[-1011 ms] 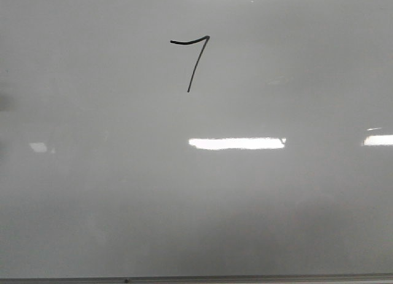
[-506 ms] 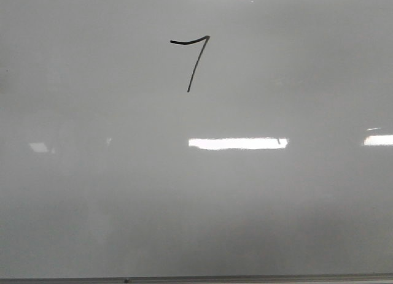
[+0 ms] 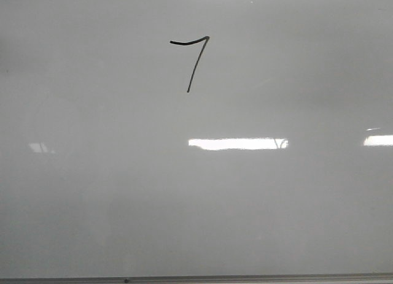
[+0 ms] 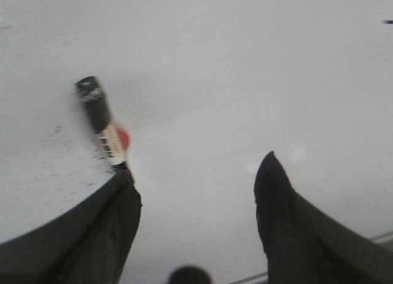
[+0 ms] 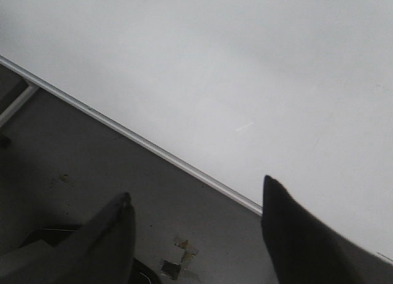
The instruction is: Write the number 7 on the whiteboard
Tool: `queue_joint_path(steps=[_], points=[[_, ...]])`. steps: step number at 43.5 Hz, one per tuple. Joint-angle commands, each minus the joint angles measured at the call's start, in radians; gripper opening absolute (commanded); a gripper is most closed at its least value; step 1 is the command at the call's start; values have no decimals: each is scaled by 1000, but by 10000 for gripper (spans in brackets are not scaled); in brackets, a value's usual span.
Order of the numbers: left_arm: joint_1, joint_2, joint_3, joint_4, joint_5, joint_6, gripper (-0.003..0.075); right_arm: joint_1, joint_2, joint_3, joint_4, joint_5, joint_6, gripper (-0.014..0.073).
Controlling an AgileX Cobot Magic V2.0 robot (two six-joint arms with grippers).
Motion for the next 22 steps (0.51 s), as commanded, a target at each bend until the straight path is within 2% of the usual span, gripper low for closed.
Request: queue_joint_path(steps=[1,7,16,20,22], points=[[-84,-92,-29,-2,37,-2,407,-8,-51,15,-42,-54,4,466],[-148,-229,24,-56,53,-23,407,-8,-114,71,-45,-58,4,466],[-150,-323,95,-85,29,-23,405,-8,-141,100,-45,-68,4,466],[-150,-323,101,-83,24,-23,366,-8,-141,100,-45,-72,4,454],[-150,-323,107,-83,18,-23,327,-8,-141,100,-45,-73,4,409]])
